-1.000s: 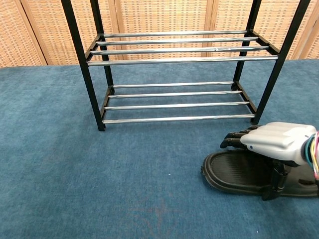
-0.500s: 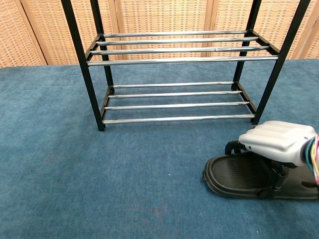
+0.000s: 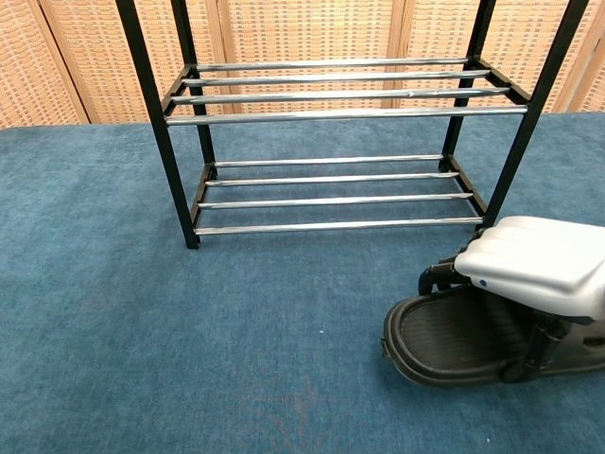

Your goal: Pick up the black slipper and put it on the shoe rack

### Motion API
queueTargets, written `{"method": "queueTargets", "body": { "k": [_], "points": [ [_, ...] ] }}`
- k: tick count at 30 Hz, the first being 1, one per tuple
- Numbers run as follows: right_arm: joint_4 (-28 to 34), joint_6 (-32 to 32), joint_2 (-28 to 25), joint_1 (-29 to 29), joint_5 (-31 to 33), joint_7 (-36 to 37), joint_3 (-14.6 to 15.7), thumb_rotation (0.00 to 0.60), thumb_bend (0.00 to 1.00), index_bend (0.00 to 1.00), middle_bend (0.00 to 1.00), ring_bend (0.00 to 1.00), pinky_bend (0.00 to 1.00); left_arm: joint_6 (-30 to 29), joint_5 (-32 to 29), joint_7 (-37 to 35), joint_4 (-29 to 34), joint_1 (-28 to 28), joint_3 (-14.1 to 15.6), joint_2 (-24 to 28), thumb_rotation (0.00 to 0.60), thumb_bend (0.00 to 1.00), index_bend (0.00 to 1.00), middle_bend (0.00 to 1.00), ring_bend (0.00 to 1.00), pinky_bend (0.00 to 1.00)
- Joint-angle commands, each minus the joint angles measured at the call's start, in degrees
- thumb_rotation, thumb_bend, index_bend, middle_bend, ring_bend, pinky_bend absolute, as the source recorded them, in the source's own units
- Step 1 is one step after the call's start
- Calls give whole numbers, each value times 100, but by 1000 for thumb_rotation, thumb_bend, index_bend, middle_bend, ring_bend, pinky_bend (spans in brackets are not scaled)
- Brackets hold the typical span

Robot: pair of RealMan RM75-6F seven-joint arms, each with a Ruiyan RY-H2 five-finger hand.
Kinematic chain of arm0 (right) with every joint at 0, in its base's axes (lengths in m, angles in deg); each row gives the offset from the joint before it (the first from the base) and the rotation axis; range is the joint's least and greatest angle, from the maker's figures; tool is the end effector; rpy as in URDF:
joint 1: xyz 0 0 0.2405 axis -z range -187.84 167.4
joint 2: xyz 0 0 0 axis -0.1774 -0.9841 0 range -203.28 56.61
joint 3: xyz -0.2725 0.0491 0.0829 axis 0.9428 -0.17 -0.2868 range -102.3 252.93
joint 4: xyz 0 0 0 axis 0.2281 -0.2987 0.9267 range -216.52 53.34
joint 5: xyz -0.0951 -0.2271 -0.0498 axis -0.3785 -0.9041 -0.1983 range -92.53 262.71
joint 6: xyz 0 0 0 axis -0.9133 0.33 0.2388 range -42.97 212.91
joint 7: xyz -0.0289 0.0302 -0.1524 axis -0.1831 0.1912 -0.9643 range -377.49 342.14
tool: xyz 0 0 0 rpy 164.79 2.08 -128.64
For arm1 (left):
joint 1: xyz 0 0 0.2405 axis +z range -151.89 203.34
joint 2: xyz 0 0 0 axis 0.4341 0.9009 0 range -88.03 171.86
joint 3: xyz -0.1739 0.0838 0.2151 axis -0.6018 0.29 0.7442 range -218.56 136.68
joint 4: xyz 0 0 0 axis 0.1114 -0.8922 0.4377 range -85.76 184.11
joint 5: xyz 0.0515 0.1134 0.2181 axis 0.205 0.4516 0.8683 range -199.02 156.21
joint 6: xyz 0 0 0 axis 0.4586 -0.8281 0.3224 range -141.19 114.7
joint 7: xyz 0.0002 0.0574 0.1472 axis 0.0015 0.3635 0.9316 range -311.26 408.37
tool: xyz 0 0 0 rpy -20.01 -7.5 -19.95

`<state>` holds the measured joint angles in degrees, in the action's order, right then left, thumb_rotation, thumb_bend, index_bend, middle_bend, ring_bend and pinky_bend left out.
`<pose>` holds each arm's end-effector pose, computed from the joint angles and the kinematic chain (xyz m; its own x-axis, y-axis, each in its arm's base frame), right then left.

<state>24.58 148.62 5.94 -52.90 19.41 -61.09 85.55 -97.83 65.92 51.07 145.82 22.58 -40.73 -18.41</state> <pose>-0.1845 -0.2644 -0.0486 0.7768 -0.2403 0.5821 -0.5889 -0.6047 0.5362 -0.3531 0.1758 0.1411 0.4300 0.0763 0.8996 0.9024 -0.0067 -0.4308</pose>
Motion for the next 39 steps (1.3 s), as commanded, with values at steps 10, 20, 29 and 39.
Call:
{"method": "queueTargets", "body": {
  "k": [10,20,29,39],
  "points": [
    [162,-39,-1481,-136,-3139,1488,635,600,746,449,501,365,258,98,-111,52,-3,-42,-34,-21,600,242,0,0,0,0],
    [148,-153,-2377,-756,-4596,2053,452,600,799,449,501,365,277,288,-430,134,20,-124,-147,-37,600,242,0,0,0,0],
    [19,-325,-2943,-1219,-5208,2502,19,600,873,449,500,365,325,522,-717,238,1,-227,-223,-77,600,242,0,0,0,0],
    [-539,-833,-2904,-2057,-5640,3320,-559,600,968,453,498,365,358,694,-923,330,-8,-324,-283,-108,600,242,0,0,0,0]
  ]
}}
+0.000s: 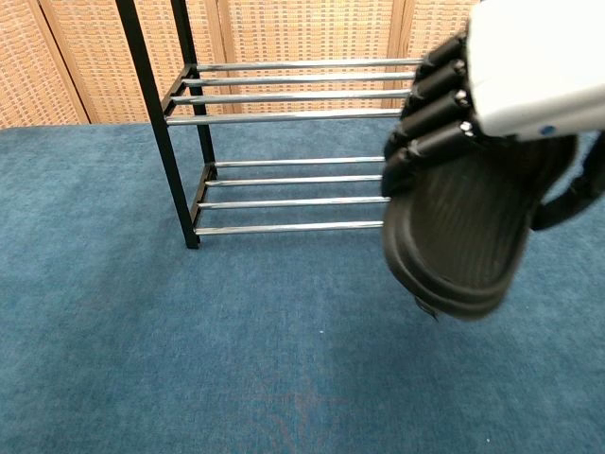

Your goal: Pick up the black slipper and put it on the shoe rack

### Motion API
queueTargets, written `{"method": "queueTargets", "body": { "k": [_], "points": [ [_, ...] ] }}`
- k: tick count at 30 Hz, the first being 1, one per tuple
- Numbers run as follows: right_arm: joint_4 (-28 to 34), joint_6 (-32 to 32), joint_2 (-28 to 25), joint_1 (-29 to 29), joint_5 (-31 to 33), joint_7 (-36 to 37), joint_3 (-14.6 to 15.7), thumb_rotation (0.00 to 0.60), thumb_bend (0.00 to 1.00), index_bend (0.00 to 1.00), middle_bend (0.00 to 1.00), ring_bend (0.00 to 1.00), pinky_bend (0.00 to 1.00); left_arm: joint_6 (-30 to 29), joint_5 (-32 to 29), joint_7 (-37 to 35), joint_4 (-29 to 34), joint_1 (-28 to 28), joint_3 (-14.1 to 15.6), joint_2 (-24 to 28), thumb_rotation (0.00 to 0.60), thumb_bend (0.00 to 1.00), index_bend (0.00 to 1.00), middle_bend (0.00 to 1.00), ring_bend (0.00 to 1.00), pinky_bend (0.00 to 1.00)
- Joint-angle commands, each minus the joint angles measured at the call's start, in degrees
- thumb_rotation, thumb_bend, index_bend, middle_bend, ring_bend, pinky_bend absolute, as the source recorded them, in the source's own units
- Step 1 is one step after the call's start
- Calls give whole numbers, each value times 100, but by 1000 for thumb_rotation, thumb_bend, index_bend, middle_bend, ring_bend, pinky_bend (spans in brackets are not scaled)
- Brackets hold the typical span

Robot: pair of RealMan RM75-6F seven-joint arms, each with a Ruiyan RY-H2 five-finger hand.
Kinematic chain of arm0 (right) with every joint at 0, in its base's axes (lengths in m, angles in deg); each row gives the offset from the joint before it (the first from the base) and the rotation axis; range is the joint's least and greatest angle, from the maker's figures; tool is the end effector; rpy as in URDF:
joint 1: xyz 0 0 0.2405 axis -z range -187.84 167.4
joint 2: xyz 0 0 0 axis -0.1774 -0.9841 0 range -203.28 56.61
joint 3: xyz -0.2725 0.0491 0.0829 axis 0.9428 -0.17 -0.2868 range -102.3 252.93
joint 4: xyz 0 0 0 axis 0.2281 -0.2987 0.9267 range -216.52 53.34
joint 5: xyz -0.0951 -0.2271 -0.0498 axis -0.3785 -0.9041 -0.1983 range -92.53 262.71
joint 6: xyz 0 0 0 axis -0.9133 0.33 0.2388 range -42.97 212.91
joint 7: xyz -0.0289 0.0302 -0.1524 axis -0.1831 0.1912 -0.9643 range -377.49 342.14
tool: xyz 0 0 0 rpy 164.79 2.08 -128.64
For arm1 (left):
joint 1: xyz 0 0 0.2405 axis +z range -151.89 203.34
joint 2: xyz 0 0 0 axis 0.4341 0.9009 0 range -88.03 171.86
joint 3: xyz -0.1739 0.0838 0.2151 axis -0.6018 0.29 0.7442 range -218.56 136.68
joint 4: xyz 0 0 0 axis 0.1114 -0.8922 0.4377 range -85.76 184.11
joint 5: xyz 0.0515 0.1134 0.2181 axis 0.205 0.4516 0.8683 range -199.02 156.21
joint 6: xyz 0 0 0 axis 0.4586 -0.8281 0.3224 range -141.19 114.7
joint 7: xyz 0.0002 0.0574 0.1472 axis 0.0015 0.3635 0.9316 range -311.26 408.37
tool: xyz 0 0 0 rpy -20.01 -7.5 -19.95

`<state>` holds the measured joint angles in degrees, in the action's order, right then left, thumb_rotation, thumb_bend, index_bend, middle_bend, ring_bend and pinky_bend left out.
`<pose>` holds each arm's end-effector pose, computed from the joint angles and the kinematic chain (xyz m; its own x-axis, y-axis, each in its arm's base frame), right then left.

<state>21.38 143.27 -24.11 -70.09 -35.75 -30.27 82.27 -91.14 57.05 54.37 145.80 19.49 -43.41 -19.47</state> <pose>-0.0947 -0.3167 0.0926 0.7565 0.4341 0.4892 0.1883 -0.8609 0.4726 -0.3656 0.2044 0.1329 0.4391 0.1356 0.8881 0.8884 0.0815 -0.4517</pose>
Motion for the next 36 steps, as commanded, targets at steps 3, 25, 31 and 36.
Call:
{"method": "queueTargets", "body": {
  "k": [3,25,31,36],
  "points": [
    [-426,-470,185,-601,-236,416,-366,600,991,455,498,365,359,42,-78,-32,-12,-23,-29,10,600,242,0,0,0,0],
    [-2471,-507,996,-1557,-547,1327,-548,600,1000,417,360,365,401,143,-189,-175,-104,-73,-48,30,600,242,0,0,0,0],
    [-2852,-447,1160,-1649,-502,1490,-485,600,1000,416,345,356,417,177,-231,-175,-113,-92,-56,31,600,242,0,0,0,0],
    [-3138,-482,1336,-1688,-440,1537,-408,600,1000,417,333,332,425,187,-259,-168,-116,-99,-61,27,600,242,0,0,0,0]
  ]
}}
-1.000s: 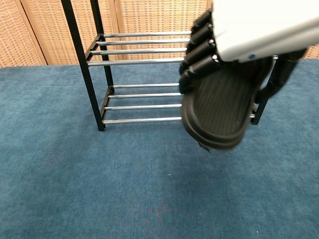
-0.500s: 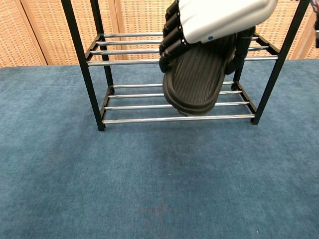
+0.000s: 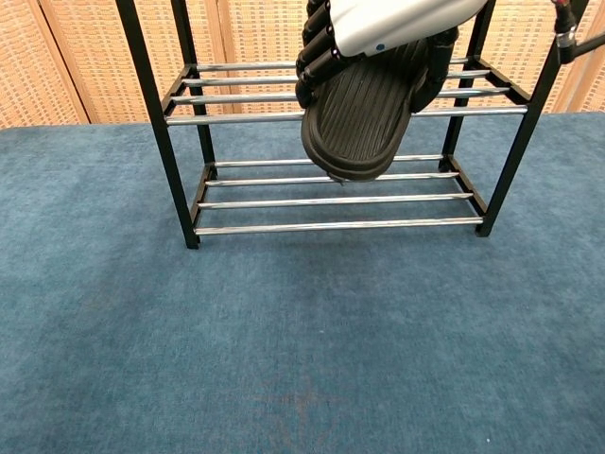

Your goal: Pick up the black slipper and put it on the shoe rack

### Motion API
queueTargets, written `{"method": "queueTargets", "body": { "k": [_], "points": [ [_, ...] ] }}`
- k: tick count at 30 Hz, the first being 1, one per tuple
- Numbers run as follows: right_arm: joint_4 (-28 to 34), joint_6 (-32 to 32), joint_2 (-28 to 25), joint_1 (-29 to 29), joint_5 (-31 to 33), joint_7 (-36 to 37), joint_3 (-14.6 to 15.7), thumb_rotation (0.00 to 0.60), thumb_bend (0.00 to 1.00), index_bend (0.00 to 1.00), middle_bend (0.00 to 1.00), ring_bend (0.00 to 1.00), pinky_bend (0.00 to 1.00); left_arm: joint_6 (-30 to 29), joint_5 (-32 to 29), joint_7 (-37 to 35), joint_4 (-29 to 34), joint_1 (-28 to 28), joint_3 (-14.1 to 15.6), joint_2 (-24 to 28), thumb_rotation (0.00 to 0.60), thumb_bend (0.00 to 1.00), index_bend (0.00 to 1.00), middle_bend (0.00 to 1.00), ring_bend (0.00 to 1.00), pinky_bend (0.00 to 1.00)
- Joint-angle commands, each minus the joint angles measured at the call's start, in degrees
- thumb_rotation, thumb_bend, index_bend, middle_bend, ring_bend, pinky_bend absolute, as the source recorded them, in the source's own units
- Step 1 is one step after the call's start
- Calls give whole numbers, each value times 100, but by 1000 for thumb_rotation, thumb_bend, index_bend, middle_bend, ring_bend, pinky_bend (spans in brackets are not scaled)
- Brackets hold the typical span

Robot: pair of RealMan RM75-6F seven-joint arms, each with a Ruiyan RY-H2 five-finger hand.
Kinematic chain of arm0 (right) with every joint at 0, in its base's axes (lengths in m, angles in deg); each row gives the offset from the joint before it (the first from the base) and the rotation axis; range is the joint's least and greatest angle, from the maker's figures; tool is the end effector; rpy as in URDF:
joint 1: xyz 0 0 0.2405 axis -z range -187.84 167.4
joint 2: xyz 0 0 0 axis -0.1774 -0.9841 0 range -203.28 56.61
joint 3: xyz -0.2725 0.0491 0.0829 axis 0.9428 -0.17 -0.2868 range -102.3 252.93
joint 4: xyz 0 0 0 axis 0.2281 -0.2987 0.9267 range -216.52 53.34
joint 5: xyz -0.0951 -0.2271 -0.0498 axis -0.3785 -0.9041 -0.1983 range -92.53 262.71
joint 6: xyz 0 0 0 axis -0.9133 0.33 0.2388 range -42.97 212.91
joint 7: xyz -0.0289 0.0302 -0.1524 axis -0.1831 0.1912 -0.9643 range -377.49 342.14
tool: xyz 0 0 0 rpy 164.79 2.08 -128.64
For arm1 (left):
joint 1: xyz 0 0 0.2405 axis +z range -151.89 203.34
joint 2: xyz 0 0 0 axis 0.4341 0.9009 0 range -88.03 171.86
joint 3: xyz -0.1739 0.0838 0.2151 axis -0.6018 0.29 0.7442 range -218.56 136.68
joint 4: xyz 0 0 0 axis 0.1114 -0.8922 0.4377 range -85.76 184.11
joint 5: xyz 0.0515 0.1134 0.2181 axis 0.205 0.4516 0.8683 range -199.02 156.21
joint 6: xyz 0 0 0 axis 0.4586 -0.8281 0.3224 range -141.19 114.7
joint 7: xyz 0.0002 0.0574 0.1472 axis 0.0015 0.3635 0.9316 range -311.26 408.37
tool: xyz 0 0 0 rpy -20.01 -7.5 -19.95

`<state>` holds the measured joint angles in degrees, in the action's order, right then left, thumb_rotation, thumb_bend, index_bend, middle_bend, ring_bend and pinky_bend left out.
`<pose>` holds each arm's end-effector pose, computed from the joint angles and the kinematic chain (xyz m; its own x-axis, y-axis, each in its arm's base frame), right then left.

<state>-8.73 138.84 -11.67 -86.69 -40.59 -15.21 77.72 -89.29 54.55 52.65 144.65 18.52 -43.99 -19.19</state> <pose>-0.0188 -0.4580 0.0796 0.6998 0.6353 0.3266 0.4106 -0.7319 0.5439 -0.3744 0.2127 0.1368 0.4223 0.1471 0.8944 0.8912 0.1129 -0.4394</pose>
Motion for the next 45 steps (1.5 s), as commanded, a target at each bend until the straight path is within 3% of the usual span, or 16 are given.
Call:
{"method": "queueTargets", "body": {
  "k": [1,9,16,19,20,22,24,26,37,45],
  "points": [
    [-177,-46,123,-38,55,35,59,600,1000,417,327,326,425,5,-16,6,-1,-4,-5,-3,600,242,0,0,0,0],
    [-405,-245,177,-134,213,31,151,600,1000,394,255,222,415,15,-44,28,-11,-15,-6,-16,600,242,0,0,0,0],
    [-497,-306,118,-154,321,-65,196,600,1000,393,238,191,391,34,-54,39,-14,-29,-3,-21,600,242,0,0,0,0],
    [-489,-309,91,-135,378,-121,218,600,991,369,182,153,352,33,-53,39,-12,-31,-2,-20,600,242,0,0,0,0],
    [-481,-309,84,-130,375,-158,233,600,927,331,140,124,316,32,-52,38,-11,-31,0,-19,600,242,0,0,0,0],
    [-482,-306,85,-101,379,-326,232,600,692,239,55,54,223,28,-44,37,-6,-30,3,-18,600,242,0,0,0,0],
    [-433,-427,81,-38,499,-619,171,600,383,153,1,2,93,16,-27,37,2,-27,10,-14,600,242,0,0,0,0],
    [-342,-568,67,27,664,-890,81,600,267,119,0,0,38,-2,-14,29,6,-19,14,-10,600,242,0,0,0,0],
    [217,-892,-137,287,1164,-1765,-161,600,243,92,0,0,0,-56,34,20,25,3,31,-1,600,242,0,0,0,0],
    [745,-572,-371,564,1166,-2075,-163,600,244,92,0,0,0,-103,92,7,49,21,50,10,600,242,0,0,0,0]
  ]
}}
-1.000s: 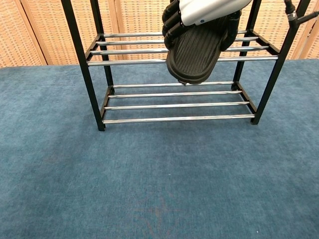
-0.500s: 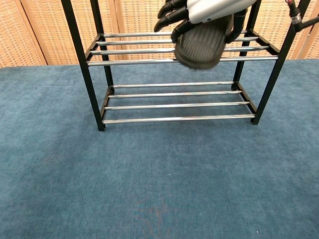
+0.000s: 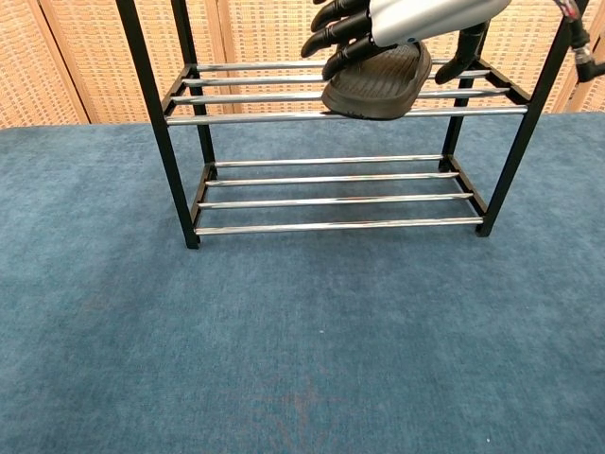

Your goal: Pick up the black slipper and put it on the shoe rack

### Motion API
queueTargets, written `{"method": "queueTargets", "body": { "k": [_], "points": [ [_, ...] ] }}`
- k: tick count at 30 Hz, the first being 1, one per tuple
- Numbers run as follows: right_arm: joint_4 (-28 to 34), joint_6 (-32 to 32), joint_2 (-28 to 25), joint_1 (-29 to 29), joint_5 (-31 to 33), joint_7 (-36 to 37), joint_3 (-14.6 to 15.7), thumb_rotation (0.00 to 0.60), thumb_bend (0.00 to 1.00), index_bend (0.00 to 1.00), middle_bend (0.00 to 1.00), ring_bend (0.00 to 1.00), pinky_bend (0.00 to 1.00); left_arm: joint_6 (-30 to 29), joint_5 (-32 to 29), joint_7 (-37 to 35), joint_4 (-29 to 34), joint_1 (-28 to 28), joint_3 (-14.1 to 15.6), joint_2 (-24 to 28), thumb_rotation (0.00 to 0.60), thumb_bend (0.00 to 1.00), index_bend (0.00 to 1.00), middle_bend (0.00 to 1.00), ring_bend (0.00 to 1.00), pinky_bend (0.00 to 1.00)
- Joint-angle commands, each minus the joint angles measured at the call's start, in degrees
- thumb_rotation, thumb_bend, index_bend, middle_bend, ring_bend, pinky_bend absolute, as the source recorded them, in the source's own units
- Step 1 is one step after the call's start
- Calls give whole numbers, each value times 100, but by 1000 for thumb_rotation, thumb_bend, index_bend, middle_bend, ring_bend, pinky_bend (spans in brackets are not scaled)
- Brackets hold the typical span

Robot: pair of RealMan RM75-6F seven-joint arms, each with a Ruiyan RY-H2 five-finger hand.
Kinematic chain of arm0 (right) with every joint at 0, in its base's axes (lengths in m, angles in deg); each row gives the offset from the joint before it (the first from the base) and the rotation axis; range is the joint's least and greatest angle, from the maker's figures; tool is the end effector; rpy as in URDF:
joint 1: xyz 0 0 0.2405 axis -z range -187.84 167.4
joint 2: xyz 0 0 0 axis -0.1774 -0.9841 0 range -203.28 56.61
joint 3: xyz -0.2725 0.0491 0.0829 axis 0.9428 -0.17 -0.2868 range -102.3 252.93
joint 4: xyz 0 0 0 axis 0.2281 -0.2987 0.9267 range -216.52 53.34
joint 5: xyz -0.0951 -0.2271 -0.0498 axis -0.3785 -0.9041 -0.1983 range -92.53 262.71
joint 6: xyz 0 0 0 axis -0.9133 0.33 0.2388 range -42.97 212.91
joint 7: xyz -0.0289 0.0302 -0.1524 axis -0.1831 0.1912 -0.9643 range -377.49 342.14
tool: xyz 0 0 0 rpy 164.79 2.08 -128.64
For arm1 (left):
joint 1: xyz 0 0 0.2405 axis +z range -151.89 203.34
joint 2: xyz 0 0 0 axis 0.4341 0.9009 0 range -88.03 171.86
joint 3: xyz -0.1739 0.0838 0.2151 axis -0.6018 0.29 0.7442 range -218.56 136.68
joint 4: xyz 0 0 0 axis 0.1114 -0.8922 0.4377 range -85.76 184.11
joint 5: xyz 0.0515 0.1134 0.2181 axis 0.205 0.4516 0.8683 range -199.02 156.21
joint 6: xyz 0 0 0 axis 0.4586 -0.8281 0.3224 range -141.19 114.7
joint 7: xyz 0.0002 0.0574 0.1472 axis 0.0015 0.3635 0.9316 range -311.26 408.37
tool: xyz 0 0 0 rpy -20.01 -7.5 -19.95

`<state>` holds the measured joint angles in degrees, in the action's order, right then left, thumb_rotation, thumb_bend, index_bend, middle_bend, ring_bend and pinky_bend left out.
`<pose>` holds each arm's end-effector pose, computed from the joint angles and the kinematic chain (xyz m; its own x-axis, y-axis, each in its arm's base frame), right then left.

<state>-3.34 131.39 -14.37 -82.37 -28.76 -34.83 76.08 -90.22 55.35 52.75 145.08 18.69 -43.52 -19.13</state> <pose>-0.0456 -0.4675 0.0926 0.7308 0.6684 0.1382 0.4146 -0.5956 0.6880 -0.3713 0.2097 0.1365 0.4237 0.1408 0.8948 0.8927 0.1024 -0.4388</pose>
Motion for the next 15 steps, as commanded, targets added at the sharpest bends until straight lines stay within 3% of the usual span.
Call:
{"method": "queueTargets", "body": {
  "k": [1,7,12,15],
  "points": [
    [298,248,-134,190,-24,-146,8,600,244,92,0,0,0,-15,18,-7,7,6,6,6,600,242,0,0,0,0],
    [722,918,-248,605,-184,-323,95,600,243,92,0,0,0,-51,89,-46,13,23,29,17,600,242,0,0,0,0],
    [957,2031,-281,1373,-203,-359,196,600,237,91,0,0,0,-146,212,-120,34,62,57,48,600,242,0,0,0,0],
    [954,2872,-226,2042,-91,-331,264,600,185,26,0,0,0,-263,337,-123,43,102,85,54,600,242,0,0,0,0]
  ]
}}
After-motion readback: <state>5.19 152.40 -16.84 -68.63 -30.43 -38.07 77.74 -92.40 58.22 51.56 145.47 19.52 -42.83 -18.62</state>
